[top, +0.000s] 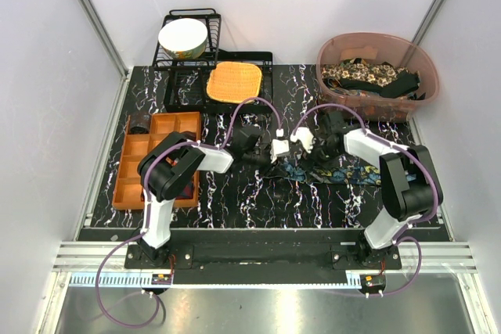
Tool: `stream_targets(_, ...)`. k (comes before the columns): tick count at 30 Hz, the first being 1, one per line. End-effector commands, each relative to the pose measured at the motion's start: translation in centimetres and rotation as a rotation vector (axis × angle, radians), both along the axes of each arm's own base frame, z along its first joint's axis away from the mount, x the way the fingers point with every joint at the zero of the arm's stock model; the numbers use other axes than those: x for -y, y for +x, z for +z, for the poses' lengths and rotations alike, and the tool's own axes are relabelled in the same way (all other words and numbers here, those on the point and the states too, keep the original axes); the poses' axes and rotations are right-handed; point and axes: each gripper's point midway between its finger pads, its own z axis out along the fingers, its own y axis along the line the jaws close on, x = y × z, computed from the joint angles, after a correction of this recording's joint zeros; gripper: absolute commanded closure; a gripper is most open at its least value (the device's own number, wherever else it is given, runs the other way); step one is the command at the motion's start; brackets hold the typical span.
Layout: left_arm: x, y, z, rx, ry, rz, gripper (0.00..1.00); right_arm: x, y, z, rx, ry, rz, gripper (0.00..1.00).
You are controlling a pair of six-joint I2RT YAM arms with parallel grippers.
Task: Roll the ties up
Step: Roll the tie at the center of the board.
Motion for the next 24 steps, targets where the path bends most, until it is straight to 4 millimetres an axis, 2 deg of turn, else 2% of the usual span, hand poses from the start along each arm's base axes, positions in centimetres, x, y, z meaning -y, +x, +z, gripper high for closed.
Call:
stream_targets(1,-2.5,-1.6,-3.4,-0.123,0.12,0.029,0.95,-0.8,2.9,-0.6,0.163,-0.028,0.138,0.0)
stream_targets(3,-2.4,-1.5,-3.3,-0.124,0.117,0.032,0.95,-1.0,2.9,-0.6,0.173,-0.03,0.16,0.0)
stream_targets(5,-2.4,-1.4,-3.2,-0.132,0.113,0.041,0.95,-1.0,2.7,-0.8,0.186,-0.046,0.203,0.05)
stream_targets(8,-2.5,-0.8,-3.0,-0.164,0.103,0.069,0.95,-0.8,1.9,-0.7,0.197,-0.054,0.26,0.1)
stream_targets(12,-2.5,-0.6,-2.9,-0.17,0.1,0.079,0.95,-0.9,0.5,-0.4,0.189,-0.045,0.32,0.11)
stream_targets(14,-2.5,-0.6,-2.9,-0.172,0.101,0.082,0.96,-0.9,0.1,-0.8,0.184,-0.055,0.352,0.18)
stream_targets(15,-2.6,-0.4,-2.9,-0.171,0.101,0.086,0.96,-0.8,0.0,-1.0,0.177,-0.062,0.354,0.25)
stream_targets(17,-2.5,-0.3,-2.5,-0.164,0.09,0.089,0.96,-0.8,0.1,-1.2,0.169,-0.069,0.349,0.34)
stream_targets(18,-2.6,-0.4,-2.4,-0.162,0.087,0.087,0.96,-0.7,0.0,-1.4,0.163,-0.071,0.347,0.42)
stream_targets(24,-2.0,0.1,1.0,-0.136,-0.031,0.074,0.95,-0.2,-0.2,-1.7,0.162,-0.097,0.363,0.68)
